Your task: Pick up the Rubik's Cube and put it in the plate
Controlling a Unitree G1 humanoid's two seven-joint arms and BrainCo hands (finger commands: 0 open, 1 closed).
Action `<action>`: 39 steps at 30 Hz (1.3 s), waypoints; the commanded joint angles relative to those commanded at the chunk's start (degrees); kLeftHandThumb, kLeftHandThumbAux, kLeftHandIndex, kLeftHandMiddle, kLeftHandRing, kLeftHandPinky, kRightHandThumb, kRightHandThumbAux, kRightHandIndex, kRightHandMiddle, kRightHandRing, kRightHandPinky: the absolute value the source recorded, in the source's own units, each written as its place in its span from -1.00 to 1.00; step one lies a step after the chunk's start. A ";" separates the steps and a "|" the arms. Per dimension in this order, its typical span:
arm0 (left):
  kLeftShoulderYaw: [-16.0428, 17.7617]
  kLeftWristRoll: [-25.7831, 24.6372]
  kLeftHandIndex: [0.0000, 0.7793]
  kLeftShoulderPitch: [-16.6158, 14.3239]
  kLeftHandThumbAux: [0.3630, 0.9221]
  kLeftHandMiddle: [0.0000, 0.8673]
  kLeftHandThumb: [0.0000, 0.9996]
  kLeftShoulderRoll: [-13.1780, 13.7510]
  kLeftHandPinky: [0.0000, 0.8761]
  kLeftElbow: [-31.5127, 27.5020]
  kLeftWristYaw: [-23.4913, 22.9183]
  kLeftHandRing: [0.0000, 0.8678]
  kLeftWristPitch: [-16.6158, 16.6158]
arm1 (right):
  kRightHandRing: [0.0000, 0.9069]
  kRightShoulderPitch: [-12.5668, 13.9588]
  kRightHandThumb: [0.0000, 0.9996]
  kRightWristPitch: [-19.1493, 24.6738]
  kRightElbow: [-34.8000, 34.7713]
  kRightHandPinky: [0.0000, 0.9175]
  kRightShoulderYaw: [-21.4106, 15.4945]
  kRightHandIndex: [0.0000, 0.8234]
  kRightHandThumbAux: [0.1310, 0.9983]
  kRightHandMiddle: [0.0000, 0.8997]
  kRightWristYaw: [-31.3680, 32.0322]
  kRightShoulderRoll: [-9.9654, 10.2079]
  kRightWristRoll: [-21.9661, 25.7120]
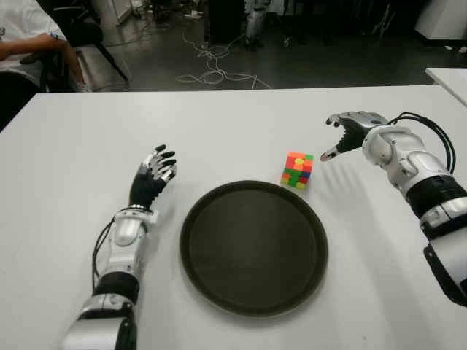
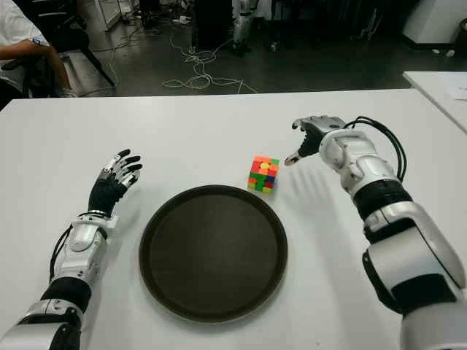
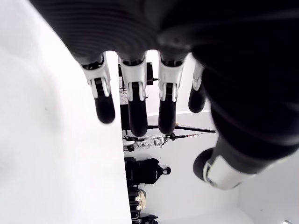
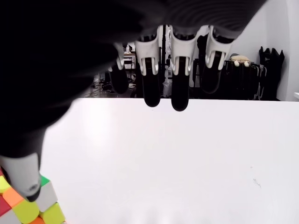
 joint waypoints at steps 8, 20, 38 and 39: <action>0.23 -0.17 -0.67 -0.23 0.22 -0.53 -0.79 -0.16 -0.64 0.99 0.07 -0.59 -1.02 | -0.54 0.44 -1.00 -0.22 -0.18 -0.59 1.01 -0.57 0.10 -0.53 1.03 2.26 -0.04; 0.28 0.08 -0.66 -0.80 0.23 -0.53 -0.80 0.06 -0.59 1.94 -0.04 -0.57 -0.98 | -0.56 -0.04 -1.00 -0.76 1.84 -0.59 2.01 -0.65 0.15 -0.56 0.91 3.56 -0.02; 0.11 0.55 -0.64 -1.28 0.23 -0.55 -0.84 0.36 -0.64 3.71 0.06 -0.60 -2.91 | -0.59 -1.08 -1.00 -0.03 4.25 -0.61 3.42 -0.73 0.23 -0.61 0.34 4.91 -0.32; 0.12 0.51 -0.65 -1.30 0.23 -0.55 -0.84 0.36 -0.64 3.74 0.03 -0.60 -2.89 | -0.59 -1.09 -1.00 -0.02 4.28 -0.61 3.43 -0.72 0.23 -0.61 0.29 4.91 -0.28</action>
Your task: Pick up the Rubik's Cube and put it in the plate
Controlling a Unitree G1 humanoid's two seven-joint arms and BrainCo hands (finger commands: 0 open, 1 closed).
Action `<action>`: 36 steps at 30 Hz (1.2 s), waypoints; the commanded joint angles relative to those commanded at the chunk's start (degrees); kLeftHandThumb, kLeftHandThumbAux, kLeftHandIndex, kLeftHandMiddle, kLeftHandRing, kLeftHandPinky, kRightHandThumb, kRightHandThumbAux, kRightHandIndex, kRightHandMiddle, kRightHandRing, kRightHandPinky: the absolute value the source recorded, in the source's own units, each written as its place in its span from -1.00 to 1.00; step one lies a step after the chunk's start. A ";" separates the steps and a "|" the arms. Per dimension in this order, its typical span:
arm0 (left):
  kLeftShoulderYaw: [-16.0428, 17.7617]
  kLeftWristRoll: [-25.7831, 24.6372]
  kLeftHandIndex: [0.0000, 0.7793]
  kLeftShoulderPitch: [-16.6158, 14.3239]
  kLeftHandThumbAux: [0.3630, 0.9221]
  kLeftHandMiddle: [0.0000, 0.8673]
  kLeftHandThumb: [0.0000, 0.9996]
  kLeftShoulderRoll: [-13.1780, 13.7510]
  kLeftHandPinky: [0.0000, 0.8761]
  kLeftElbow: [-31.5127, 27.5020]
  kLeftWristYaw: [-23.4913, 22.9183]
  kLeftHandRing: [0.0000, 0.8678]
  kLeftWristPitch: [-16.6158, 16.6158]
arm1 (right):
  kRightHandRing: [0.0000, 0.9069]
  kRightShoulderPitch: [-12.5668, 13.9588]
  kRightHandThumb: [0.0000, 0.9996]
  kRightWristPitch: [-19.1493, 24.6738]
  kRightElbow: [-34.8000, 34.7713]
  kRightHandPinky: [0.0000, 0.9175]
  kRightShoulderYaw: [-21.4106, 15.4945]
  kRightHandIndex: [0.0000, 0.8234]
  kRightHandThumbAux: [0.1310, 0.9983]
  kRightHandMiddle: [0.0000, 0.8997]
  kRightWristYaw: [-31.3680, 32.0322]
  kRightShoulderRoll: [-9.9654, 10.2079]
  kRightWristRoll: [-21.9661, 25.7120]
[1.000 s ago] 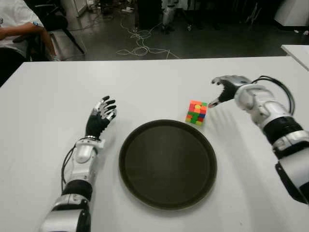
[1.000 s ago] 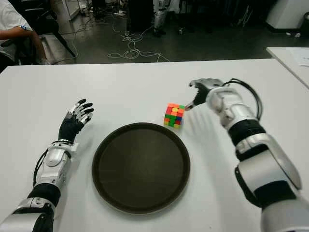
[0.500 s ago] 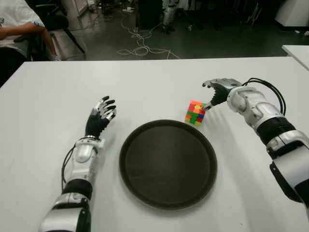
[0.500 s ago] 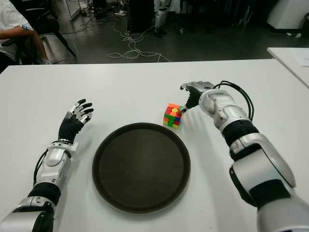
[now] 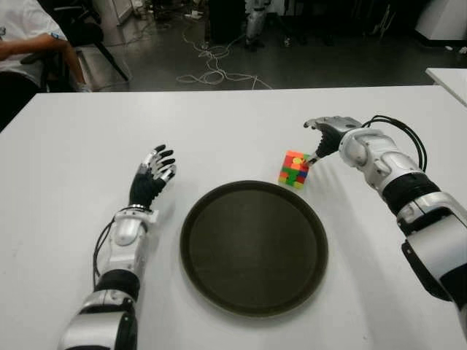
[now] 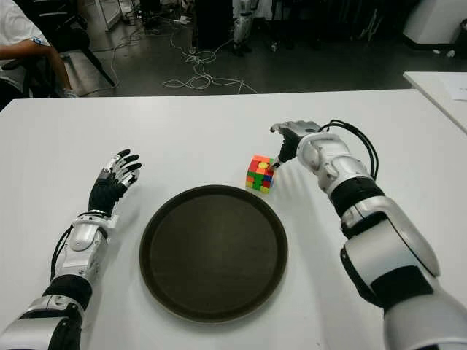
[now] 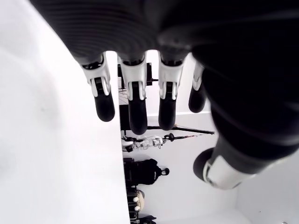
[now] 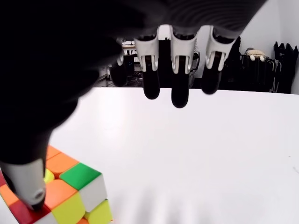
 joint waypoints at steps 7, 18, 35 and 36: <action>-0.08 0.02 -0.67 -0.03 0.22 -0.56 -0.84 -0.01 -0.66 -0.16 0.05 -0.62 0.43 | -0.58 0.00 -1.00 0.53 0.14 -0.60 -0.30 -0.68 0.25 -0.58 -0.59 0.14 0.29; 0.10 -0.29 -0.66 -0.23 0.21 -0.54 -0.80 -0.19 -0.64 -0.26 0.22 -0.59 1.04 | -0.53 -0.12 -1.00 0.21 0.77 -0.56 -0.52 -0.61 0.26 -0.54 -0.96 0.19 0.72; 0.23 -0.41 -0.68 -0.53 0.28 -0.55 -0.81 -0.15 -0.62 -0.27 0.22 -0.60 2.00 | -0.52 -0.40 -1.00 0.41 -0.69 -0.55 -1.56 -0.59 0.23 -0.52 -1.08 -1.19 1.19; 0.34 -0.54 -0.68 -0.60 0.29 -0.55 -0.79 -0.18 -0.61 -0.10 0.14 -0.59 1.91 | -0.53 -0.45 -1.00 0.40 -0.98 -0.55 -1.66 -0.59 0.22 -0.53 -0.89 -1.40 1.22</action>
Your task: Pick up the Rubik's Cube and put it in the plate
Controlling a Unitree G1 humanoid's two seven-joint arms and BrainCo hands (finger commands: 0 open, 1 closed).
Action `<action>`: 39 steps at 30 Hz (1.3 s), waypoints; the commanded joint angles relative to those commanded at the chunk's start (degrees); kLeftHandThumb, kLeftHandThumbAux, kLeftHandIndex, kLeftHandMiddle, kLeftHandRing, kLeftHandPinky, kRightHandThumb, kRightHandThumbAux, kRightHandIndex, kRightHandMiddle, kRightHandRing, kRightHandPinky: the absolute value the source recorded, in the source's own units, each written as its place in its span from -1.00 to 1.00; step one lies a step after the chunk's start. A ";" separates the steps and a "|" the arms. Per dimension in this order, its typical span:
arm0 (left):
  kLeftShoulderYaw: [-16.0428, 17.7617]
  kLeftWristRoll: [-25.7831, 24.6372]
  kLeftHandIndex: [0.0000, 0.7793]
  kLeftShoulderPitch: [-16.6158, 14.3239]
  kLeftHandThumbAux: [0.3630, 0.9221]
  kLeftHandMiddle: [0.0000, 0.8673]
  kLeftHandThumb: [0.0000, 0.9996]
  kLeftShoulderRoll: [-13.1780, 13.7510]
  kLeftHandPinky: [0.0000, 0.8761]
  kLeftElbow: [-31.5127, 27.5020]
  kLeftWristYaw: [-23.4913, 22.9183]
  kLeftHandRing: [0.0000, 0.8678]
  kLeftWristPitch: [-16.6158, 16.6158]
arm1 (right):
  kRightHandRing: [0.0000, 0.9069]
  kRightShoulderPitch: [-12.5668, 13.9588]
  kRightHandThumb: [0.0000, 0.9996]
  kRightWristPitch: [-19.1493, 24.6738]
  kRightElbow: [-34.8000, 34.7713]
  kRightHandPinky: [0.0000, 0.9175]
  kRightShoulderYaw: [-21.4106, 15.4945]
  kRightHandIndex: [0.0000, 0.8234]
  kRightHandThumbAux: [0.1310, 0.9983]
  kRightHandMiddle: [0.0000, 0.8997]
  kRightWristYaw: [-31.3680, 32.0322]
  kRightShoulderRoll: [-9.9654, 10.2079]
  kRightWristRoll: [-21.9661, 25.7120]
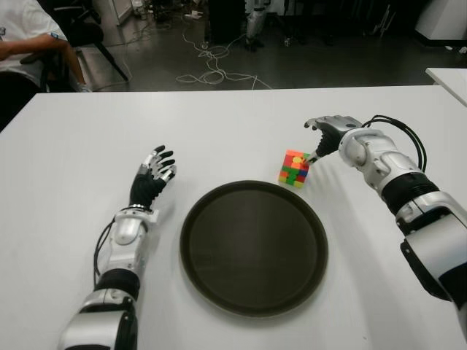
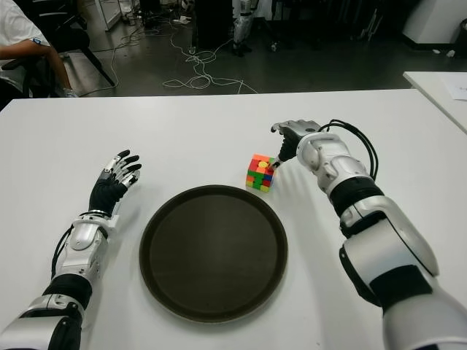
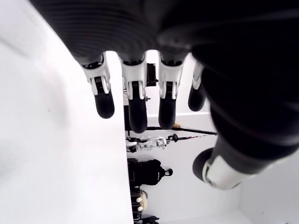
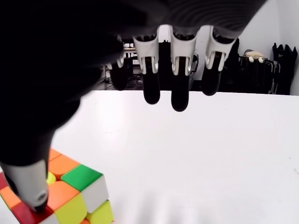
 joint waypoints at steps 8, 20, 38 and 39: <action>0.40 -0.19 -0.70 -0.09 0.27 -0.55 -0.79 -0.04 -0.62 0.26 -0.34 -0.60 -0.01 | -0.55 0.98 -1.00 1.11 -5.17 -0.59 -1.58 -0.60 0.18 -0.54 0.47 -2.42 0.28; 0.13 0.69 -0.67 -0.31 0.20 -0.56 -0.82 0.36 -0.64 1.00 0.03 -0.60 -0.20 | -0.59 7.17 -1.00 5.82 -22.58 -0.66 -5.29 -0.60 0.12 -0.56 3.30 -7.35 0.24; -0.33 1.07 -0.68 -0.29 0.18 -0.54 -0.83 0.11 -0.60 0.60 0.50 -0.58 -0.38 | -0.57 11.68 -1.00 7.32 -31.65 -0.68 -7.45 -0.52 0.04 -0.51 2.20 -9.50 -0.71; -0.35 1.09 -0.67 -0.31 0.18 -0.53 -0.82 0.15 -0.58 0.66 0.47 -0.57 -0.37 | -0.58 11.95 -1.00 7.53 -32.39 -0.69 -7.35 -0.53 0.04 -0.52 2.37 -9.45 -0.79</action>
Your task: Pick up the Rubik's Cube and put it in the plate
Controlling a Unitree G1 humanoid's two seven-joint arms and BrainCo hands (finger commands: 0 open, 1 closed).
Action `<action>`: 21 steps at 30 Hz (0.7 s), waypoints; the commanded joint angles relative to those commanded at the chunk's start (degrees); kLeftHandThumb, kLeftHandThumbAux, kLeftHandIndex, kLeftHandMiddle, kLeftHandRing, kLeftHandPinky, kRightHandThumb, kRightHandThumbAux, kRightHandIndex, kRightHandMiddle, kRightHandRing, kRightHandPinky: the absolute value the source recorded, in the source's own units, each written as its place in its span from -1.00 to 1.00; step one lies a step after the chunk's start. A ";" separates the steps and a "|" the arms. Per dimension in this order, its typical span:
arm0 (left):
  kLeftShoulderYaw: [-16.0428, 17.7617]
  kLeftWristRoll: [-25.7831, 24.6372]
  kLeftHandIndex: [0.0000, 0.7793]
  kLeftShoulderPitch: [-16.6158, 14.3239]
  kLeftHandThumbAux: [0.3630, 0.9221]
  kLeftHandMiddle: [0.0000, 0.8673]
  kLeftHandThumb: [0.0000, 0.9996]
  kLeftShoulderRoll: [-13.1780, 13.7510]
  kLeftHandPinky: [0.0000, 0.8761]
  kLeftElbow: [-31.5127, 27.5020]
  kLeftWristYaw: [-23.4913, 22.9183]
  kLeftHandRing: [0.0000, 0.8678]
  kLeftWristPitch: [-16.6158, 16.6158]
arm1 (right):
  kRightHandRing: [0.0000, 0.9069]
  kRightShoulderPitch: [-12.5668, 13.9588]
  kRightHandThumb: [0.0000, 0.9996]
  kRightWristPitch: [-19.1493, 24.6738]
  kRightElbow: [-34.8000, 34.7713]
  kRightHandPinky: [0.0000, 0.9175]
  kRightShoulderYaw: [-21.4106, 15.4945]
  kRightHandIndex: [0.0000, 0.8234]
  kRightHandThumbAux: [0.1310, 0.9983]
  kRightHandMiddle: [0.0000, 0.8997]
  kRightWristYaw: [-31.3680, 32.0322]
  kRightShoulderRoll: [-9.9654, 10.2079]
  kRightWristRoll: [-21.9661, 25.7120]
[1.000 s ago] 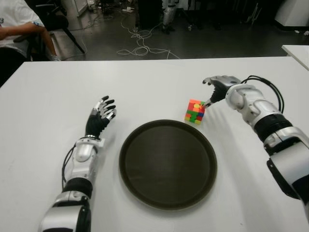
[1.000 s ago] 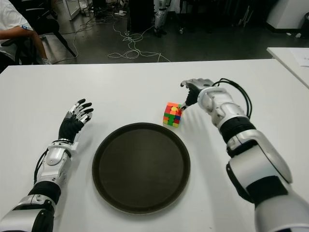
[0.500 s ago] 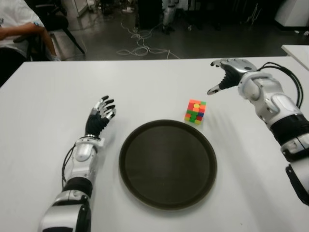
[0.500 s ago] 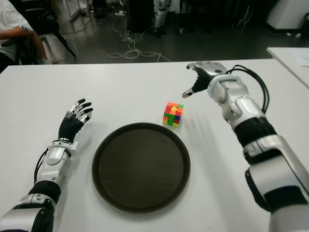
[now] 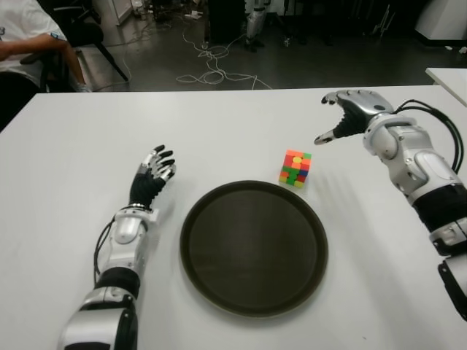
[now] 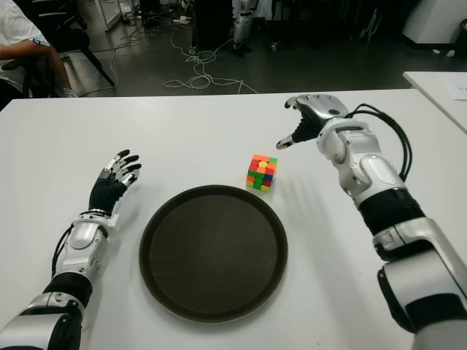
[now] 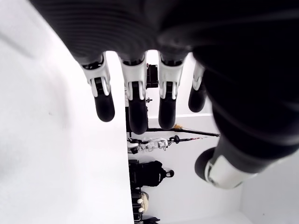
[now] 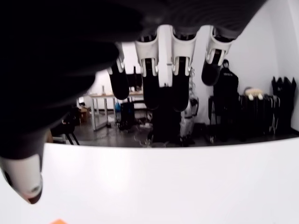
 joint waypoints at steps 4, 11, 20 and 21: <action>-0.04 0.13 -0.64 -0.07 0.17 -0.51 -0.81 0.12 -0.54 0.29 0.00 -0.54 -0.17 | -0.58 1.71 -1.00 1.40 -3.61 -0.70 0.43 -0.53 0.02 -0.53 0.28 0.66 -0.49; 0.27 -0.12 -0.64 -0.05 0.20 -0.54 -0.83 0.02 -0.61 0.07 -0.26 -0.57 -0.06 | -0.63 5.70 -1.00 0.44 -6.07 -0.71 2.75 -0.62 0.07 -0.61 -2.50 3.95 -1.98; 0.64 -0.45 -0.67 0.01 0.22 -0.54 -0.86 -0.02 -0.63 0.09 -1.01 -0.60 0.09 | -0.59 7.08 -1.00 -4.66 -6.27 -0.66 1.75 -0.66 0.20 -0.61 -3.17 3.93 -0.37; 0.67 -0.53 -0.68 0.00 0.23 -0.55 -0.87 -0.01 -0.64 0.04 -1.25 -0.60 0.31 | -0.59 6.92 -1.00 -5.00 -5.72 -0.65 1.57 -0.66 0.21 -0.61 -3.30 4.11 -0.21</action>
